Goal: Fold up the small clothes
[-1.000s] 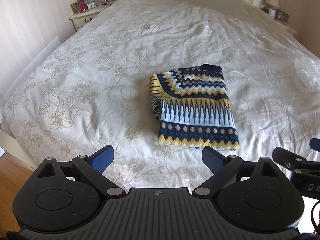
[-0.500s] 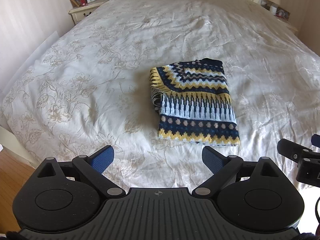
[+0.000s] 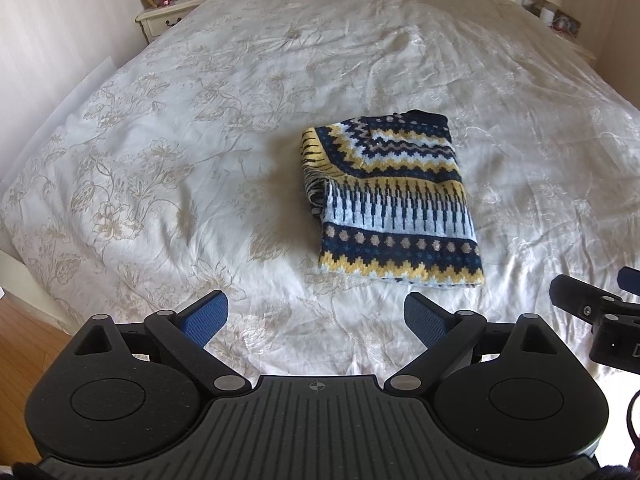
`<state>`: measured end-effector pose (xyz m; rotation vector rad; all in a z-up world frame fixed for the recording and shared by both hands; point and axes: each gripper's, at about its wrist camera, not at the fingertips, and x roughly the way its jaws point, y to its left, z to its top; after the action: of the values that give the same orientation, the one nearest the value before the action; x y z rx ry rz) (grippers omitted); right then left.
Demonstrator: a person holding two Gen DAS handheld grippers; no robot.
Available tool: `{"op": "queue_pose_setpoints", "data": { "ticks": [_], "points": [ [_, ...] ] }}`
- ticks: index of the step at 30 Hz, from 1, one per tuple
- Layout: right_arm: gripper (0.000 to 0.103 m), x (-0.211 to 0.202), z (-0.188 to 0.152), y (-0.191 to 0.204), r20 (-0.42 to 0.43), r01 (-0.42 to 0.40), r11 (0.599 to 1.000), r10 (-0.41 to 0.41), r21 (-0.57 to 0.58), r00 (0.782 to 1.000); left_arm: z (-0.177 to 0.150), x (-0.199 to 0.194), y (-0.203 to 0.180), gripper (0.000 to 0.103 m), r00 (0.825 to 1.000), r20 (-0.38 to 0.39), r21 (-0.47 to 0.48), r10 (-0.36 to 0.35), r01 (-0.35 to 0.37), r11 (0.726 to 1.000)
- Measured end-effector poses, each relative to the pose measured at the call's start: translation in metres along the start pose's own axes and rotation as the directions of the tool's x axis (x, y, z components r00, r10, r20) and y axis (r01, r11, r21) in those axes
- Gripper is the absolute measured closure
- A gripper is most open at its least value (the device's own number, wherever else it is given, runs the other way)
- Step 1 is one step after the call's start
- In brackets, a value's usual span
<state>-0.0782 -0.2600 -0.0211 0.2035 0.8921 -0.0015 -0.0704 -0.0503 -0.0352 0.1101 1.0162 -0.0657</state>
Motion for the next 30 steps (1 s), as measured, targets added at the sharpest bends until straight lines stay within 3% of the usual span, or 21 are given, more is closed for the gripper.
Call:
{"op": "queue_pose_setpoints", "data": {
  "ticks": [30],
  "points": [
    [0.001,0.011,0.003,0.003,-0.016,-0.009,1.000,0.010,0.026,1.000,0.005,0.009,0.003,0.008,1.000,-0.011,0.008,0.005,-0.005,1.000]
  ]
}}
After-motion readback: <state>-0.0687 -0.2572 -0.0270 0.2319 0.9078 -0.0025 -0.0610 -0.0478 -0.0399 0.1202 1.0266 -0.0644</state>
